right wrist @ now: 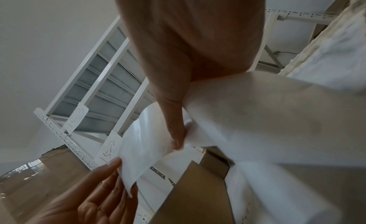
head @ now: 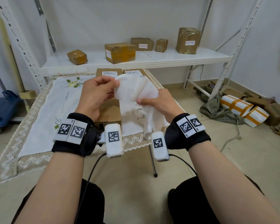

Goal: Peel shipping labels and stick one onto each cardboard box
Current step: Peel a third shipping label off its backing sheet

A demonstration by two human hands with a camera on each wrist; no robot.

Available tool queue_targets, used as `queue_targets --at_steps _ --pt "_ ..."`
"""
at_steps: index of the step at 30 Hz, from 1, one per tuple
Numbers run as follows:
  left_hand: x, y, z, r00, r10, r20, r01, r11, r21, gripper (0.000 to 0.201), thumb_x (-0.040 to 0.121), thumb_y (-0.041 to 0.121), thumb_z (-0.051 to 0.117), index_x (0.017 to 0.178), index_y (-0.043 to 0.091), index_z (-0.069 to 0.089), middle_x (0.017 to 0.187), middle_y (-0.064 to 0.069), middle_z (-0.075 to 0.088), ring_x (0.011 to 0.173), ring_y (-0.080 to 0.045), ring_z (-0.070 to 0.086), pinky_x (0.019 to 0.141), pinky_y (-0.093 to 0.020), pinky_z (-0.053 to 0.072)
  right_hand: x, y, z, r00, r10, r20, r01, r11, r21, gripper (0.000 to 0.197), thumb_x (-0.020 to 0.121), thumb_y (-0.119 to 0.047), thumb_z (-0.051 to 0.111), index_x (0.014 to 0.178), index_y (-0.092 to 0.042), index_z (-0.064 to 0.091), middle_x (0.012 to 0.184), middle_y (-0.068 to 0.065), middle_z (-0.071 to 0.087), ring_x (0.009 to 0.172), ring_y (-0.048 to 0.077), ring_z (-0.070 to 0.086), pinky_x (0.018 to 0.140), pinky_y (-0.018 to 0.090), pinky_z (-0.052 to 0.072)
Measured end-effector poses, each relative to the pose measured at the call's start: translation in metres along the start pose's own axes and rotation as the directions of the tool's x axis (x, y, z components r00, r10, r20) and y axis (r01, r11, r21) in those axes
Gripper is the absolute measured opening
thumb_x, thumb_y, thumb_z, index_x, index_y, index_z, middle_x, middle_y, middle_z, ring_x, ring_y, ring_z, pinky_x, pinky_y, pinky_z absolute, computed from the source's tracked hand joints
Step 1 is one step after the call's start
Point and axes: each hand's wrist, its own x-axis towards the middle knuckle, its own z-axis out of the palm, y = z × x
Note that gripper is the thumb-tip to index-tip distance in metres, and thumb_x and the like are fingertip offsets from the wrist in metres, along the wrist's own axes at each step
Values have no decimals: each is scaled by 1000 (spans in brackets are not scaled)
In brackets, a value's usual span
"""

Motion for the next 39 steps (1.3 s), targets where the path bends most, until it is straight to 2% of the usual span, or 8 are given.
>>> queue_targets --at_steps 4,8,13,17,22,25,29,39 --pt "0 0 -3 998 25 -65 -27 999 -28 8 87 12 78 87 19 74 98 -1 76 87 -15 71 72 -20 58 4 2 -1 997 -29 -75 23 996 -85 32 67 -19 93 88 0 77 91 16 77 79 28 72 73 43 59" --pt "1 0 -2 995 40 -96 -43 999 -33 7 86 13 79 85 20 77 100 1 77 97 -18 73 77 -23 60 7 2 -2 992 -48 -119 25 981 -190 30 71 -20 91 87 1 76 85 9 72 75 22 66 67 33 54" --pt "2 -2 -3 992 52 -116 -54 998 -20 7 86 14 79 86 20 77 104 1 76 104 -20 72 83 -27 61 9 6 1 986 -36 -160 -6 968 -251 37 68 -28 91 90 -2 76 92 14 74 89 30 71 80 48 59" --pt "4 -3 -5 989 64 -137 -66 998 -13 6 87 15 78 88 21 77 108 -1 76 109 -22 70 80 -24 60 8 5 1 985 -26 -173 -16 972 -234 35 69 -26 91 89 -1 76 92 15 74 89 33 70 81 50 59" --pt "3 -2 -3 985 72 -157 -76 997 -18 9 89 14 76 85 22 74 104 0 74 111 -25 69 77 -22 59 6 2 -1 985 5 -171 -43 975 -219 34 71 -24 90 94 -3 76 89 9 72 90 31 71 80 46 58" --pt "5 -3 -4 980 74 -186 -77 997 -9 10 89 15 75 85 24 75 106 -2 75 112 -25 68 80 -26 60 5 2 -1 984 13 -178 -52 976 -212 33 71 -23 90 94 -3 76 91 11 73 90 31 71 81 47 59" --pt "6 -3 -3 970 78 -232 -81 997 -5 11 88 15 74 83 25 75 103 1 73 111 -24 66 89 -40 59 5 1 -1 984 21 -175 -58 976 -208 29 70 -22 90 89 -5 77 91 13 75 89 32 72 80 46 59" --pt "6 -3 -2 953 88 -291 -103 994 -38 15 87 13 72 79 26 72 91 8 68 96 -14 61 84 -32 57 8 2 1 982 39 -187 -78 975 -208 34 68 -23 92 92 -5 77 93 11 75 91 31 71 86 49 59"
